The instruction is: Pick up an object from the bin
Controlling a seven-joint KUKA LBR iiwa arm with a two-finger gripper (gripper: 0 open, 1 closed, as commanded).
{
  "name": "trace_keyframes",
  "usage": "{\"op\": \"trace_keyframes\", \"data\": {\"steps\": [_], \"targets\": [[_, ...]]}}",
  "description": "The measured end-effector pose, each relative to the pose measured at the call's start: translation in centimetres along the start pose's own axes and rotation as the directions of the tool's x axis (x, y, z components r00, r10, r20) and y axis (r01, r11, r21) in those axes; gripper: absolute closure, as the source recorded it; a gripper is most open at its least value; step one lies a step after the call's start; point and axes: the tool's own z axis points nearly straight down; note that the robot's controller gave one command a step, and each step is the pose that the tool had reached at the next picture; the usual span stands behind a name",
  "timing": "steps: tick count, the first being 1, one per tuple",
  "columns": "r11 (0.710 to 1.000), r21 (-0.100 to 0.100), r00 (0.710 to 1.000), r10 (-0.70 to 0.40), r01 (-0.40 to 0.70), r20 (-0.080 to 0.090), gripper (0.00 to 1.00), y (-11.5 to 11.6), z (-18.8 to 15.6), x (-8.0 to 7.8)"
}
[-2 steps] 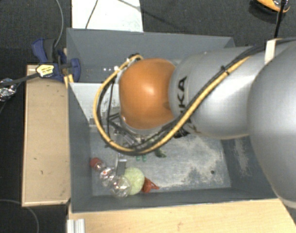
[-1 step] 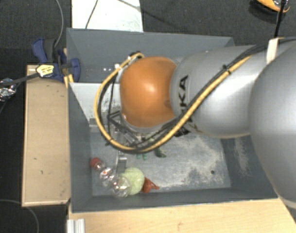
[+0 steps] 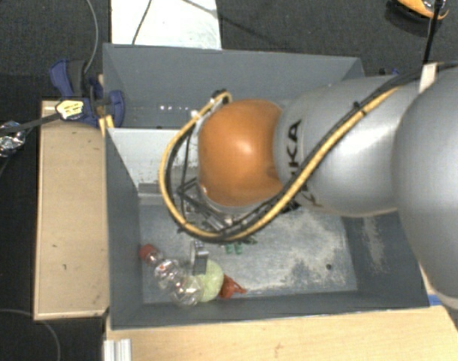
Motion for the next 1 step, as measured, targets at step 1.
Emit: {"op": "trace_keyframes", "data": {"steps": [1], "targets": [[0.972,0.003,0.972,-0.234,0.234,-0.010,0.00,-4.26,0.40,2.52]]}}
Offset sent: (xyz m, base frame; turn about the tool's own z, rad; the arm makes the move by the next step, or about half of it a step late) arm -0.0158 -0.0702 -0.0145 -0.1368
